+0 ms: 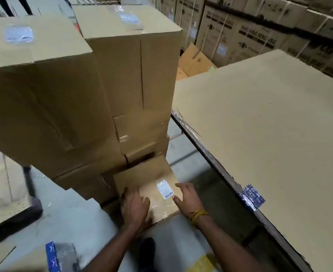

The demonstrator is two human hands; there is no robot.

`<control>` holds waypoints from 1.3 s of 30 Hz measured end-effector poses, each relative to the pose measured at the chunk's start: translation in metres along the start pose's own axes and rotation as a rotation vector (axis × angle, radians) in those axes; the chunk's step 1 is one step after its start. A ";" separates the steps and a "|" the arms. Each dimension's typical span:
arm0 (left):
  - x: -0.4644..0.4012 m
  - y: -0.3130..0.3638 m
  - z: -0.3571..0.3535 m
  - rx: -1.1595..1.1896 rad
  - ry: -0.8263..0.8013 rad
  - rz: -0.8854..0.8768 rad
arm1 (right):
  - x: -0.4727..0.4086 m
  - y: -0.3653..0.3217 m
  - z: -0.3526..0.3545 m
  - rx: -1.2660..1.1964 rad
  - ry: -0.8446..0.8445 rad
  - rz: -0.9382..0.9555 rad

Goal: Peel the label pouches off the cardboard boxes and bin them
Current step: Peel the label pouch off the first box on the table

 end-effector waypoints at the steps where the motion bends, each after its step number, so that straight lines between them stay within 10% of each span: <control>1: -0.010 -0.011 -0.004 0.002 -0.031 0.042 | -0.011 0.003 -0.006 -0.006 -0.014 -0.025; 19: -0.045 -0.054 -0.013 0.170 -0.149 0.248 | -0.053 0.025 -0.059 -0.267 -0.178 -0.260; 39: 0.178 0.158 0.126 0.340 0.224 -0.248 | 0.178 -0.001 0.208 -0.071 0.559 -0.092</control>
Point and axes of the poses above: each hand's wrist, its own x-axis away from the middle knuckle, its own z-axis out of the back of the hand, y = z × x, the point moved 10 cm from there along -x, towards the middle knuckle, and after that the axes turned 13 degrees about x, right-handed, at the moved point
